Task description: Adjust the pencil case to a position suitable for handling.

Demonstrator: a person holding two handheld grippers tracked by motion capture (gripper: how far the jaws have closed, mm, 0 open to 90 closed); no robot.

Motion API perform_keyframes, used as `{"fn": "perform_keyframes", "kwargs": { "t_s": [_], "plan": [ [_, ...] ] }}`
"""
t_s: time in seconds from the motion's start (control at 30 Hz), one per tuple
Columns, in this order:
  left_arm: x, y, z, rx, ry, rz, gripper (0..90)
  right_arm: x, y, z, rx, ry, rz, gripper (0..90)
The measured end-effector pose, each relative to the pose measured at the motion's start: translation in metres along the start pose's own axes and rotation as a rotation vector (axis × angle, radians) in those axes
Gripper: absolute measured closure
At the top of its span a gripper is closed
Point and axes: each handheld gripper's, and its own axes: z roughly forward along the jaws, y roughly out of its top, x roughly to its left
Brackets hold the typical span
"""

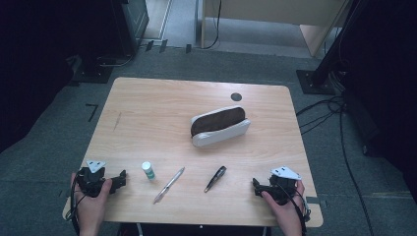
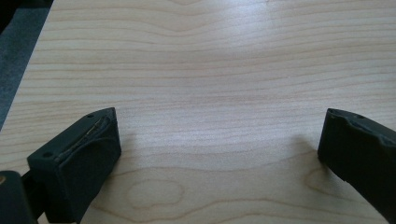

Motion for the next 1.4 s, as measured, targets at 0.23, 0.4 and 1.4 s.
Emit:
{"fn": "perform_keyframes", "kwargs": {
  "t_s": [0.23,0.4,1.4],
  "plan": [
    [0.000,0.000,0.000,-0.001,-0.001,-0.002,0.0,-0.001,-0.001,-0.002,-0.016,0.008,-0.014,7.4],
    [0.000,0.000,0.000,0.000,-0.001,-0.001,0.0,0.000,0.007,-0.015,-0.078,0.035,-0.047,13.1],
    [0.000,0.000,0.000,0.000,-0.004,0.004,0.0,-0.002,0.109,-0.008,-0.205,0.189,-0.248,18.3]
  ]
}}
